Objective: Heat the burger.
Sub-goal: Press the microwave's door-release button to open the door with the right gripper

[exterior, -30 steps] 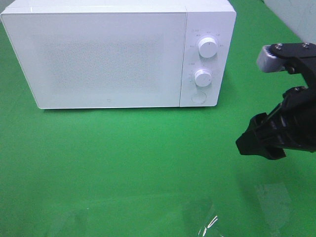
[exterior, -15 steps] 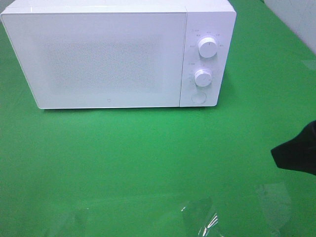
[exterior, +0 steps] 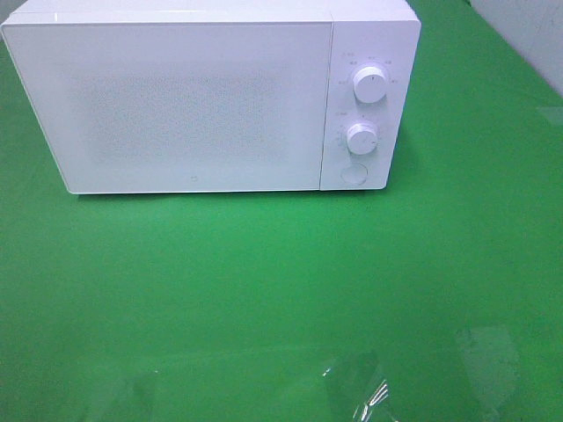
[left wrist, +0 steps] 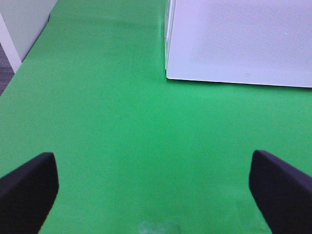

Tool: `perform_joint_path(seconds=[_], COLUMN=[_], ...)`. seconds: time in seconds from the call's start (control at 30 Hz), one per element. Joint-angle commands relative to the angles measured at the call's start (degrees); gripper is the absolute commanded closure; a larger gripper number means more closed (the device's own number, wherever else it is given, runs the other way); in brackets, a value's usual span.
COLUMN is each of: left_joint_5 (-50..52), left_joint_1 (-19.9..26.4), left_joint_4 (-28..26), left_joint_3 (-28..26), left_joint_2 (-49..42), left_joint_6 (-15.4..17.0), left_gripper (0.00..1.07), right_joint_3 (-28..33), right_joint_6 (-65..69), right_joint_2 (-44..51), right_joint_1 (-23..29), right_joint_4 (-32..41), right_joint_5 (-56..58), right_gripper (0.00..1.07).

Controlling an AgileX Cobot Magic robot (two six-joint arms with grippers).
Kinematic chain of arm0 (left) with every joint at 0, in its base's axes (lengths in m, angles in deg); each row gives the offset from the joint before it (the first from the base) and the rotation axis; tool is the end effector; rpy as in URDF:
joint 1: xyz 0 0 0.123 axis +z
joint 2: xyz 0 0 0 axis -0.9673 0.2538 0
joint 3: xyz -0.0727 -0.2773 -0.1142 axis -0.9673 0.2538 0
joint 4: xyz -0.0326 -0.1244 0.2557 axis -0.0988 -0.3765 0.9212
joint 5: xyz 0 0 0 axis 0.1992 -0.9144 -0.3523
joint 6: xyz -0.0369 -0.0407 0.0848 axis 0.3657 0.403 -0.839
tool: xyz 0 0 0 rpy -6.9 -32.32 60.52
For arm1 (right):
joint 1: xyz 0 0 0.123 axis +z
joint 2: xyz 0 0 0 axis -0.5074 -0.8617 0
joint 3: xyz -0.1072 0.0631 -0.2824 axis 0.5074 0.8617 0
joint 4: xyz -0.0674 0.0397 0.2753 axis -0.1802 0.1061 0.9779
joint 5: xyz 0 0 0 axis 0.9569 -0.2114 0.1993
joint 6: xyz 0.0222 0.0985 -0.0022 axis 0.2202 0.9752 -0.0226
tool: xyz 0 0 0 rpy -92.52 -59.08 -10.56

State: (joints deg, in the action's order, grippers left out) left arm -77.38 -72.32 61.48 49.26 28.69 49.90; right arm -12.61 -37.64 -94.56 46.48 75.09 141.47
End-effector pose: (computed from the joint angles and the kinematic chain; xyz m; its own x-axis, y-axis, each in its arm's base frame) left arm 0.0077 -0.0049 0.2949 -0.4417 -0.0305 -0.8966 -0.0089 0.9995 -0.0297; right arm 0.0700 0.0241 0.3294 -0.5642 -0.0462 -0.8243 -0.2451 0.9628 0.1138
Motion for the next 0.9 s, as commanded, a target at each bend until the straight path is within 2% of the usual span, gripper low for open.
perform_joint_path(seconds=[0.03, 0.5, 0.9], left_joint_5=[0.0, 0.0, 0.0], left_joint_1=[0.1, 0.1, 0.1], left_joint_4=[0.1, 0.1, 0.1], left_joint_3=[0.2, 0.2, 0.2], left_joint_2=[-1.0, -1.0, -1.0], left_joint_6=[0.3, 0.3, 0.3], left_gripper=[0.08, 0.08, 0.08], right_joint_3=[-0.1, 7.1, 8.4], right_joint_6=[-0.5, -0.2, -0.2], right_joint_2=[5.3, 22.1, 22.9], right_joint_1=[-3.8, -12.0, -12.8], right_joint_4=[-0.1, 0.2, 0.5], right_joint_5=[1.4, 3.2, 1.0], right_gripper=[0.31, 0.31, 0.31])
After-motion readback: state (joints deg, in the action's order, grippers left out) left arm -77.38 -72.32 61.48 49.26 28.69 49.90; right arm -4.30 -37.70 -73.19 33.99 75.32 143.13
